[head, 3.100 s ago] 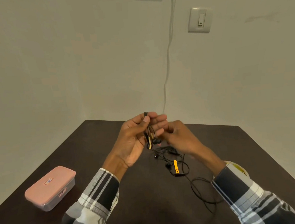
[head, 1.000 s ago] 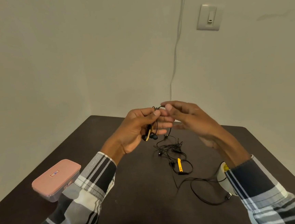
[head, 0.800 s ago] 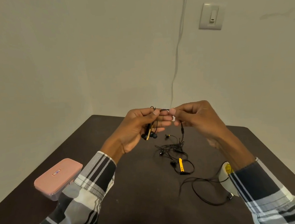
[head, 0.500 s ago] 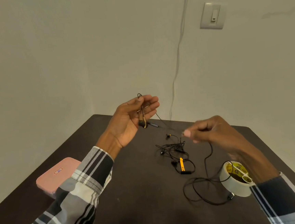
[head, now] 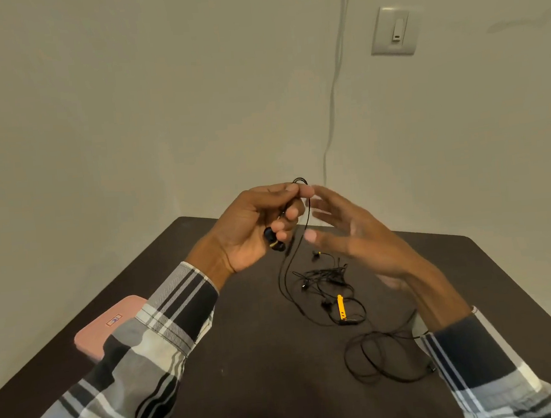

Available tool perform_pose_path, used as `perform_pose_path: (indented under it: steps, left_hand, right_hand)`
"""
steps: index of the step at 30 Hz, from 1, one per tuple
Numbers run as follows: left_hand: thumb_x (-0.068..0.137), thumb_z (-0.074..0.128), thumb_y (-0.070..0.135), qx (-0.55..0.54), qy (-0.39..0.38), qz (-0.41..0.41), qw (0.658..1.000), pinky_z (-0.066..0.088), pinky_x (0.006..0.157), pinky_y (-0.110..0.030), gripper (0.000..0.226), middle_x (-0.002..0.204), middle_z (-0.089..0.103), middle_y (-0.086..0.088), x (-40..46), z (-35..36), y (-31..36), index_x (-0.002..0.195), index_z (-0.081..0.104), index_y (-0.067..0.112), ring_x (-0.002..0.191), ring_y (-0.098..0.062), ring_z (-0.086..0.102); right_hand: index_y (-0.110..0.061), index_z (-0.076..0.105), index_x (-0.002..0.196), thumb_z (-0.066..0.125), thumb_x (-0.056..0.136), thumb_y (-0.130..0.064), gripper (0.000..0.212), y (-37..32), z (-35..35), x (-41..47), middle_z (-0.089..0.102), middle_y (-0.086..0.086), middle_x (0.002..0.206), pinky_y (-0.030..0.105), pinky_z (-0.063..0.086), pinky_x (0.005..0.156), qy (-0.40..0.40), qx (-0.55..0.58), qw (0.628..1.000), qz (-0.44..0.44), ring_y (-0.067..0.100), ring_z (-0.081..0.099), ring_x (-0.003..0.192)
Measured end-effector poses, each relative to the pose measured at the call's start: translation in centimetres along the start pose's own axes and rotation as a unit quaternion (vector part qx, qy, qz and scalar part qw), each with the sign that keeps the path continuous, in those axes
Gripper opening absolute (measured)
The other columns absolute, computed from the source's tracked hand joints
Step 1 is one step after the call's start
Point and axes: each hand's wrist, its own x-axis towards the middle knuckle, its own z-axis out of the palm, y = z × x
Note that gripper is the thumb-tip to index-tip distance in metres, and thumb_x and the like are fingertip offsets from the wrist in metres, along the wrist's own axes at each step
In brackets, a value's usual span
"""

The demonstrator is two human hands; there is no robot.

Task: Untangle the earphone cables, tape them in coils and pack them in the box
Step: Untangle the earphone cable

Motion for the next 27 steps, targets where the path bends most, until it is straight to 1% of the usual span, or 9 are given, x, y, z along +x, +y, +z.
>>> perform_pose_path:
  steps: [3,6,10,13,16,18,22,25,27]
  left_hand:
    - [0.092,0.050,0.015,-0.005,-0.005,-0.008,1.000,0.044,0.040,-0.016,0.023,0.064,0.050,-0.002,0.0,0.1,0.2,0.093,0.071,0.005,0.040,-0.004,0.045]
    - [0.094,0.049,0.017,-0.040,-0.020,-0.008,0.999,0.046,0.041,-0.017,0.023,0.062,0.050,-0.001,-0.3,0.0,0.8,0.091,0.068,0.005,0.040,-0.005,0.047]
    - [0.097,0.048,0.022,-0.028,-0.031,-0.009,0.999,0.057,0.053,-0.024,0.025,0.062,0.054,-0.001,-0.9,-0.3,1.3,0.089,0.066,0.007,0.044,-0.007,0.055]
    - [0.095,0.048,0.024,-0.027,-0.012,0.007,1.000,0.059,0.079,-0.036,0.024,0.059,0.056,0.000,-1.3,-0.5,1.7,0.084,0.064,0.010,0.047,-0.011,0.060]
    - [0.095,0.047,0.024,-0.015,0.006,0.029,0.999,0.050,0.101,-0.046,0.029,0.057,0.057,0.000,-2.0,-0.7,1.6,0.076,0.066,0.012,0.052,-0.014,0.062]
    - [0.095,0.046,0.022,-0.007,0.014,0.036,0.999,0.045,0.106,-0.048,0.034,0.055,0.057,-0.001,-2.3,-0.6,1.2,0.072,0.068,0.012,0.054,-0.016,0.064]
    - [0.095,0.043,0.022,0.006,0.007,0.049,0.999,0.052,0.099,-0.043,0.037,0.068,0.068,-0.004,-2.4,-0.8,0.7,0.074,0.072,0.012,0.070,-0.017,0.072]
    - [0.092,0.043,0.019,0.050,0.006,0.069,0.996,0.059,0.082,-0.031,0.037,0.095,0.075,-0.007,-2.8,-1.0,0.7,0.077,0.076,0.013,0.098,-0.022,0.072]
    - [0.089,0.045,0.017,0.067,-0.002,0.068,0.995,0.058,0.079,-0.027,0.036,0.102,0.075,-0.006,-3.1,-1.1,0.6,0.080,0.079,0.014,0.102,-0.020,0.071]
  right_hand:
    - [-0.028,0.045,0.146,0.067,0.095,-0.016,0.057,-0.6,1.8,0.9,0.057,-0.009,0.142,0.040,0.042,0.113,0.033,0.026,0.997,-0.063,0.002,0.045,0.137]
    - [-0.015,0.067,0.123,0.063,0.098,-0.017,0.025,-0.4,2.6,1.0,0.074,0.009,0.113,0.039,0.054,0.100,0.035,0.095,0.994,-0.050,0.021,0.067,0.114]
    - [-0.006,0.074,0.101,0.060,0.097,-0.021,0.021,0.5,2.4,0.8,0.062,0.005,0.068,0.029,0.057,0.074,0.033,0.173,0.984,-0.018,0.019,0.069,0.073]
    - [-0.004,0.075,0.098,0.063,0.091,-0.034,0.033,1.0,1.7,0.9,0.050,0.000,0.063,0.043,0.057,0.079,0.051,0.190,0.980,-0.001,0.015,0.060,0.061]
    - [-0.010,0.073,0.086,0.064,0.088,-0.038,0.030,1.1,-0.1,1.0,0.041,-0.001,0.063,0.031,0.055,0.060,0.064,0.213,0.975,-0.007,0.013,0.045,0.057]
    - [-0.011,0.070,0.086,0.063,0.089,-0.039,0.029,1.0,-1.3,1.0,0.036,0.001,0.067,0.021,0.043,0.048,0.057,0.228,0.972,-0.015,0.011,0.036,0.056]
    - [-0.006,0.073,0.111,0.057,0.094,-0.028,0.032,0.6,-3.5,1.0,0.035,0.001,0.075,0.018,0.026,0.046,0.021,0.210,0.977,-0.040,0.008,0.031,0.058]
    - [-0.012,0.075,0.116,0.059,0.091,-0.023,0.031,0.4,-4.7,0.8,0.045,0.000,0.080,0.020,0.028,0.050,0.021,0.139,0.989,-0.034,0.008,0.036,0.060]
    - [-0.014,0.076,0.112,0.064,0.091,-0.019,0.025,0.5,-4.8,0.9,0.056,-0.002,0.080,0.022,0.032,0.053,0.046,0.079,0.995,-0.027,0.008,0.040,0.062]
